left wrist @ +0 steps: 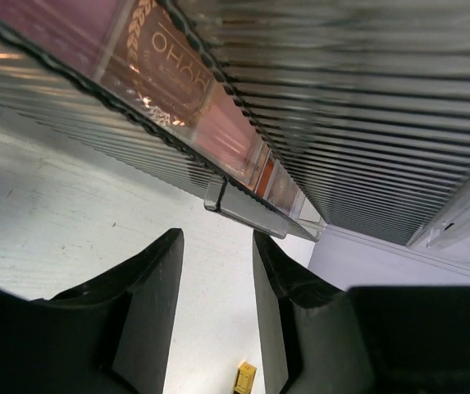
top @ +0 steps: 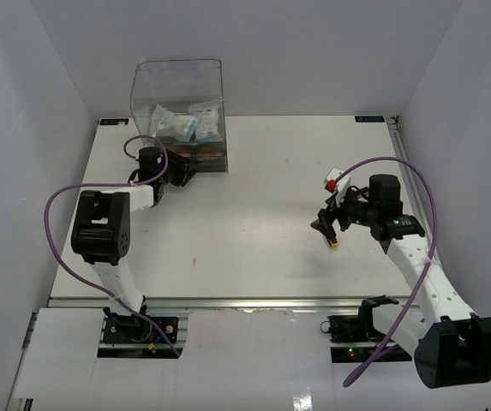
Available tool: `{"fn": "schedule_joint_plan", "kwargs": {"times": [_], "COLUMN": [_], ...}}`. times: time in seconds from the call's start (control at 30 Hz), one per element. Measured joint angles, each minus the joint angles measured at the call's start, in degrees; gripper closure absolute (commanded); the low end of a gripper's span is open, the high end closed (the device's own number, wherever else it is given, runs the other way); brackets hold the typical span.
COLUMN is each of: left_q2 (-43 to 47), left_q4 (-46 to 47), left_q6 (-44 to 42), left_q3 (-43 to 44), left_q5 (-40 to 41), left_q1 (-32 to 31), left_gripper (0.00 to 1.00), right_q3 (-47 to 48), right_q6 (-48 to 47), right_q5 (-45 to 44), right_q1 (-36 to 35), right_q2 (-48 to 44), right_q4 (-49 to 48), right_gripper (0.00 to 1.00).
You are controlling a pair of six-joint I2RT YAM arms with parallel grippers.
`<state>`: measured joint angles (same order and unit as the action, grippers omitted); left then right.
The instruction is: Organize the makeup
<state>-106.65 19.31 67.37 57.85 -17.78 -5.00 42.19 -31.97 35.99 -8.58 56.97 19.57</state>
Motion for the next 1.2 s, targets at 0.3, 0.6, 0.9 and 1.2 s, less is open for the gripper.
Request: {"fn": "schedule_joint_plan", "kwargs": {"times": [0.3,0.6,0.9,1.2], "left_q2": [-1.8,-1.9,1.3,3.2], "left_q4": [0.2,0.0,3.0,1.8], "left_q6": [1.3,0.4,-1.3,-2.8], "left_q3": [2.6,4.0,-0.6,-4.9], "left_q5": [0.4,0.6,2.0,4.5], "left_q1": [0.3,0.8,1.0,2.4], "left_gripper": [0.49,0.54,0.87,0.96], "right_q3": [0.0,0.0,0.0,0.0], "right_q6": [0.0,0.0,0.0,0.0], "right_q5": [0.0,0.0,0.0,0.2], "right_q1": [0.3,0.6,0.7,0.7], "right_q2": [0.0,0.0,0.0,0.0], "right_q4": [0.0,0.0,0.0,0.0], "right_gripper": [0.1,0.1,0.1,0.1]}}
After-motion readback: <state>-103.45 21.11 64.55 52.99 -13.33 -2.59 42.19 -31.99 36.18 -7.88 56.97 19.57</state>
